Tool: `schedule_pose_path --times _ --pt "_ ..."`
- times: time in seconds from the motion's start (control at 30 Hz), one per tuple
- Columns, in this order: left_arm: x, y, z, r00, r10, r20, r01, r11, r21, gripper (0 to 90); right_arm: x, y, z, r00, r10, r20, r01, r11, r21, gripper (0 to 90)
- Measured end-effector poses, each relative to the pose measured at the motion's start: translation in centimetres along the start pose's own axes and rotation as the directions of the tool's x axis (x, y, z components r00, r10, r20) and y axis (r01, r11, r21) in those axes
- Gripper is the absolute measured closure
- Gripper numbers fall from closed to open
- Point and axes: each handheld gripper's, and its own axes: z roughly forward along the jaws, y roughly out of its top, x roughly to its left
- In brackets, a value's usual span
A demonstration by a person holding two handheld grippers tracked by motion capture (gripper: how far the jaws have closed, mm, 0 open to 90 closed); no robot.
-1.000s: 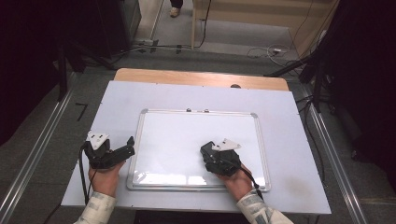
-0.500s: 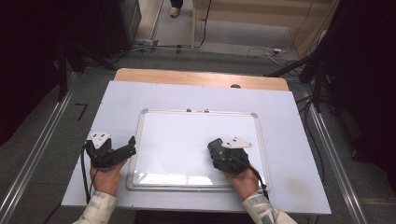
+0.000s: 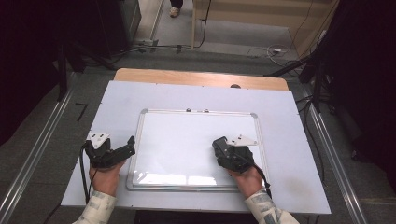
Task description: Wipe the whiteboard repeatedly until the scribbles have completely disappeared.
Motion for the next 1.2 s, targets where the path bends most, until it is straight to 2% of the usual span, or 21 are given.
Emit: schedule_pose_path --times 0.2,0.4,0.6,0.9,1.2 --pt "0.0 0.0 -0.1 1.0000 0.001 -0.001 -0.001 1.0000 0.002 3.4 -0.5 0.0 -0.3 0.9998 0.007 0.017 -0.007 1.000 -0.006 38.6" --pt "0.1 0.0 -0.1 1.0000 0.001 -0.003 -0.001 1.0000 0.004 3.4 -1.4 -0.1 -0.8 0.9982 0.044 0.042 -0.043 0.999 -0.011 38.6" --pt "0.0 0.0 -0.1 1.0000 0.002 0.000 -0.002 1.0000 0.005 3.4 -2.2 -0.3 -1.3 0.9961 0.055 0.070 -0.054 0.998 -0.015 38.6" --pt "0.0 0.0 0.0 1.0000 0.001 0.001 -0.001 1.0000 0.006 3.4 -3.1 -0.6 -1.8 0.9928 0.086 0.083 -0.084 0.996 -0.021 38.5" --pt "0.0 0.0 0.0 1.0000 0.000 0.001 0.000 1.0000 0.007 3.4 -3.3 -0.9 -1.9 0.9915 0.094 0.090 -0.093 0.996 -0.018 38.5"
